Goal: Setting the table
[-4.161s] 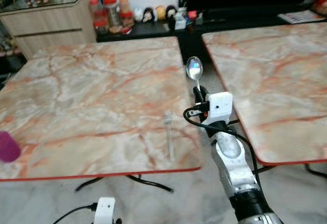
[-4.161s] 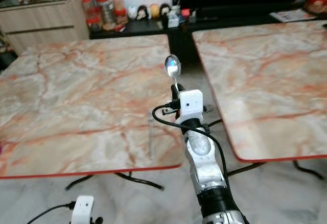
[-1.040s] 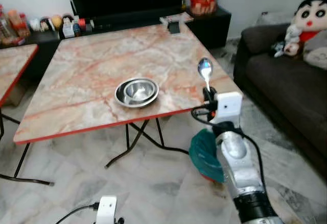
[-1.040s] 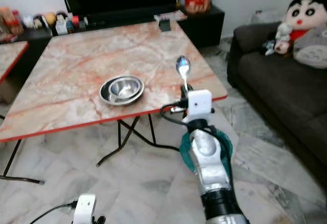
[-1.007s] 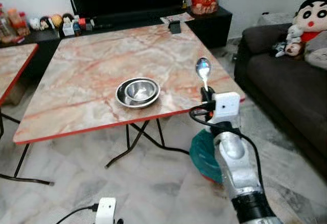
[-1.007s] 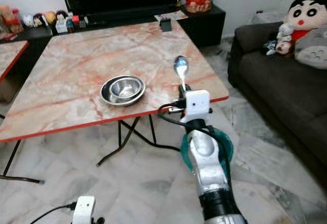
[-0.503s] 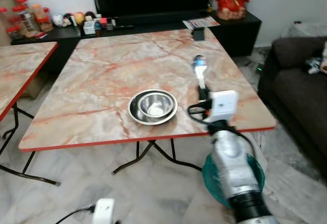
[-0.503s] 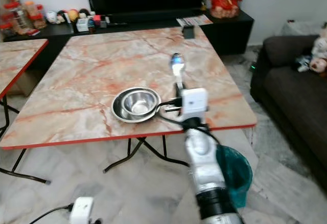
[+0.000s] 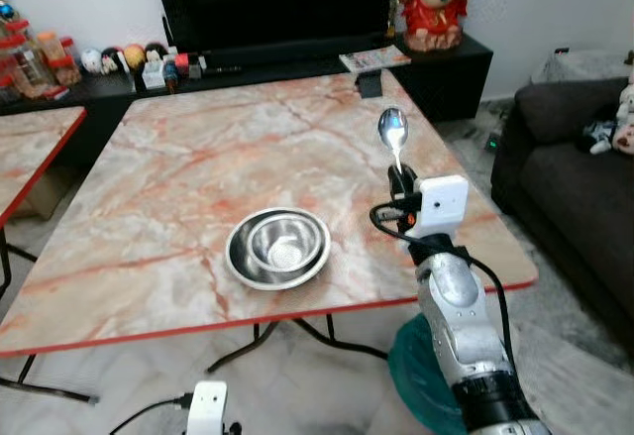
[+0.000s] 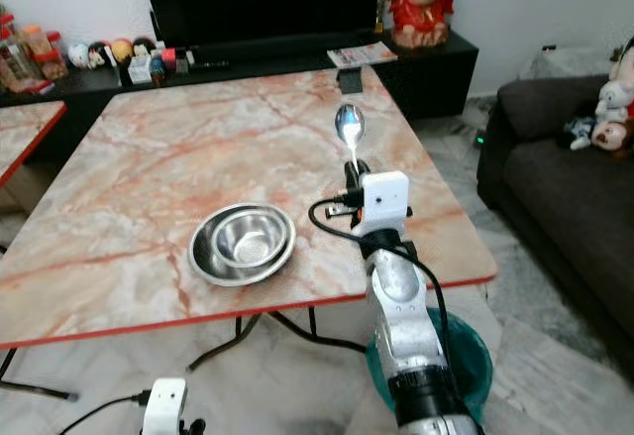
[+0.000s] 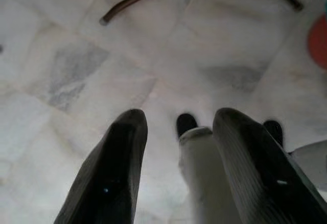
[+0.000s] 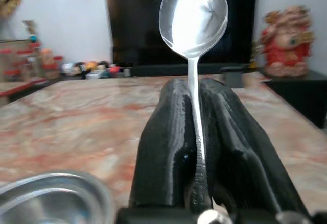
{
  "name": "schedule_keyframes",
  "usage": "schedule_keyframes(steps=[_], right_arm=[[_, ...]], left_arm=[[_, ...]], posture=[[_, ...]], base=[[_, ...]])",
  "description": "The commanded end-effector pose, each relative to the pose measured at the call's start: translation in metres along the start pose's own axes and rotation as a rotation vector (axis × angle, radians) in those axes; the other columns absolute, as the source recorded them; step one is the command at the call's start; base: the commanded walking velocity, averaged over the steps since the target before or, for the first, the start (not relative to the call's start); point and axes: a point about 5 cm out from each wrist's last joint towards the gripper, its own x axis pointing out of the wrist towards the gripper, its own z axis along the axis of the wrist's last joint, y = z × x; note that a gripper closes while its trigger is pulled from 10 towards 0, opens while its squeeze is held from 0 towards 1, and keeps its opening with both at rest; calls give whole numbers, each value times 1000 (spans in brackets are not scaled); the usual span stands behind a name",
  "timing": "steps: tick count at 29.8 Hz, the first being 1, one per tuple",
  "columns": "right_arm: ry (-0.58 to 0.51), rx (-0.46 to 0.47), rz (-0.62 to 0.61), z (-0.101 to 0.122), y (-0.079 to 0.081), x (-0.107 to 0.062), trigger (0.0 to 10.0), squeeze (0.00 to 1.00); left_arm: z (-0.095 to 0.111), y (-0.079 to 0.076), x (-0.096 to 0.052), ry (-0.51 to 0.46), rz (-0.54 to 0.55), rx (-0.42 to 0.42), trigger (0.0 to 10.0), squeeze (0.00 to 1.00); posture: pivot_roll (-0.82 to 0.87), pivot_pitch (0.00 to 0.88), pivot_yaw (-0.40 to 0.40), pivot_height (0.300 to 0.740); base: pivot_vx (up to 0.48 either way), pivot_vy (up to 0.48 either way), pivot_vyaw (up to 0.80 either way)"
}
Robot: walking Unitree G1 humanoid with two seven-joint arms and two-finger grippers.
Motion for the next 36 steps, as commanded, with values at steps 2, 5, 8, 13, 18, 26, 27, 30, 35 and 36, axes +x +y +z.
schedule_keyframes(steps=[2,5,8,13,18,26,27,30,35,36], right_arm=[[-4,43,-22,5,-5,1,10000,0],[10,24,-20,4,-6,-2,10000,0],[32,10,-28,1,-7,-4,10000,0],[151,-2,-33,-15,-8,-9,10000,0],[237,-20,20,-28,-4,-9,10000,0],[284,-30,-21,-32,-4,0,10000,0],[305,-36,-32,-35,-5,1,10000,0],[355,-36,-47,-43,-6,2,10000,0],[386,5,-36,-51,-4,4,10000,0],[386,5,-37,-52,-4,4,10000,0]], left_arm=[[1,-1,0,3,3,-8,10000,0],[1,-1,0,3,0,-3,10000,0],[1,-1,1,3,-2,0,10000,0],[1,0,0,7,-3,4,10000,0],[0,0,0,11,-5,6,10000,0],[1,2,0,10,-6,11,10000,0],[0,2,0,11,-6,13,10000,0],[0,2,0,12,-7,14,10000,0],[1,2,0,13,-9,14,10000,0],[1,2,0,13,-9,14,10000,0]], posture=[[-141,0,76,740],[-151,0,81,740],[-151,0,81,740],[-151,0,86,740],[-147,0,89,740],[-144,0,92,740],[-144,0,94,740],[-144,0,94,740],[-140,0,95,740],[-140,0,95,740]], base=[[0,0,0],[0,0,0],[0,0,0],[0,0,0],[0,0,0],[0,0,0],[0,0,0],[0,0,0],[0,0,0],[0,0,0]])
